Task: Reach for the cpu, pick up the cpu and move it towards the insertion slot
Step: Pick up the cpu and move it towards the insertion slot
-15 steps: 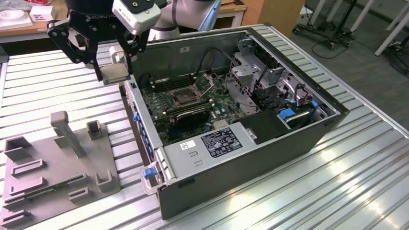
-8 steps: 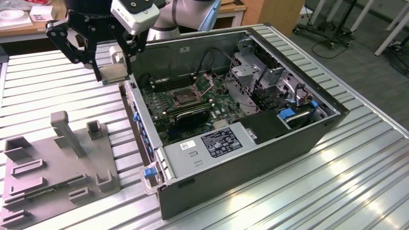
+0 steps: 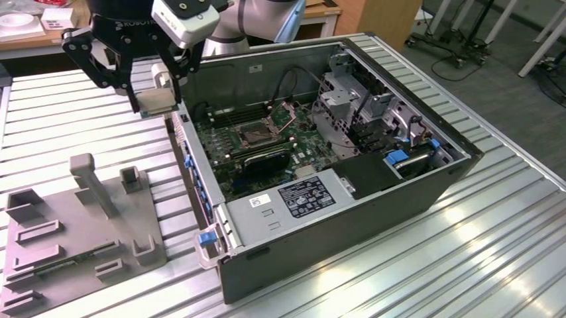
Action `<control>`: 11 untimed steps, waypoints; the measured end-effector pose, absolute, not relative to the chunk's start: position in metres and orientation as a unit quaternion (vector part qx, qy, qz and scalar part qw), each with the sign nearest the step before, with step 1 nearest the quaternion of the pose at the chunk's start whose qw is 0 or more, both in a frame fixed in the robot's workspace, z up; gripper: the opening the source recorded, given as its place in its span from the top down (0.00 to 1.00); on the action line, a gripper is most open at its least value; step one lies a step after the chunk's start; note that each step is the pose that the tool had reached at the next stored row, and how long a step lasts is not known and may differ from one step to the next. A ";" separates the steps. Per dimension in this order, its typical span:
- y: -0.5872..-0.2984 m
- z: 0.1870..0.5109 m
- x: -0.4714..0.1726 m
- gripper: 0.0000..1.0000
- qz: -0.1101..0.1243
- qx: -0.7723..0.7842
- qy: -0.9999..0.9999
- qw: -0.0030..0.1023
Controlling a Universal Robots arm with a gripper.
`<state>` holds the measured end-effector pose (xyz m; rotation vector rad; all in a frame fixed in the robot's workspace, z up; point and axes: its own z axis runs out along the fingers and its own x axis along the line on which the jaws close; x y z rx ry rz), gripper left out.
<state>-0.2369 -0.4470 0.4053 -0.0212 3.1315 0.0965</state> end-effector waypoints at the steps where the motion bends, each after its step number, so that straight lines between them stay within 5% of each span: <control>1: -0.447 0.405 -0.236 0.45 0.031 -0.007 0.999 0.004; 11: -0.445 0.405 -0.224 0.45 0.031 -0.007 0.999 0.005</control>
